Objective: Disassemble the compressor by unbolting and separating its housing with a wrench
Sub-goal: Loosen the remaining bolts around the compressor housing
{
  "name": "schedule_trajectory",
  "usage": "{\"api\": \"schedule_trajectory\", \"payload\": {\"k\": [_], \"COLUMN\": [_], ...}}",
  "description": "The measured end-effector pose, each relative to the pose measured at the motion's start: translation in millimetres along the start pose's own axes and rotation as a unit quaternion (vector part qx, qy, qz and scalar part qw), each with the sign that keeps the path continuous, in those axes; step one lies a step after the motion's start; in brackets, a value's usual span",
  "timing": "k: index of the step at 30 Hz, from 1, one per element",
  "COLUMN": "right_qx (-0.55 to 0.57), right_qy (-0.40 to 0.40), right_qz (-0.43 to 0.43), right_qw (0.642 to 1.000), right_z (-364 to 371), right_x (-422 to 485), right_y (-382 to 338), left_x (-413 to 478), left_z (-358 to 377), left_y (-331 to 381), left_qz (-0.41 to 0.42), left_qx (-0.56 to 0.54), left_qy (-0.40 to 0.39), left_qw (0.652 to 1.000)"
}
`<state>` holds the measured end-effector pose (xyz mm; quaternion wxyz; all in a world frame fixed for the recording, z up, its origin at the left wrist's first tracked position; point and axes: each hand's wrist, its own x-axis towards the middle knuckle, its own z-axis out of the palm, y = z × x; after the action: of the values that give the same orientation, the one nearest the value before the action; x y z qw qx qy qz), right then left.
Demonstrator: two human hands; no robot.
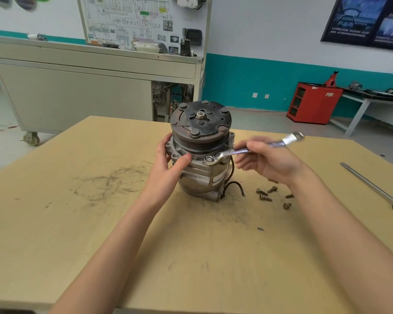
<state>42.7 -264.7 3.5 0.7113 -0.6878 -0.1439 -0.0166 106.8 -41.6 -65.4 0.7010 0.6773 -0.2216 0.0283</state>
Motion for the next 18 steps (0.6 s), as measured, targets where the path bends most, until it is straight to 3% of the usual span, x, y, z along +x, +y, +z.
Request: {"api": "schedule_trajectory", "payload": {"k": [4,8,12,13,16,18], "right_qx": [-0.029,-0.08,-0.217,-0.273,-0.456,-0.504], "right_qy": [-0.029,0.071,0.12,0.122,0.123,0.157], "right_qz": [0.002,-0.098,-0.198,-0.238,-0.379,-0.409], "right_qw": [0.999,0.989,0.948,0.924,0.796,0.744], "right_z": [-3.3,15.1,47.3,53.9,64.8,71.3], "right_x": [23.8,6.0,-23.4,-30.0,-42.3,-46.9], "right_y": [-19.0,-26.2,-15.0,-12.5,-1.9,7.4], "left_x": [-0.8,0.3,1.0,1.1,1.5,2.2], "left_z": [-0.3,-0.1,0.4,0.4,0.3,0.3], "left_y": [1.6,1.2,-2.3,-3.2,-4.9,-5.1], "left_qz": [0.002,0.003,0.016,0.019,0.02,0.021], "left_qx": [0.001,0.0,0.009,0.011,0.015,0.015], "left_qy": [-0.004,0.0,0.001,0.002,0.004,0.006], "left_qw": [1.0,1.0,1.0,1.0,1.0,1.0]}}
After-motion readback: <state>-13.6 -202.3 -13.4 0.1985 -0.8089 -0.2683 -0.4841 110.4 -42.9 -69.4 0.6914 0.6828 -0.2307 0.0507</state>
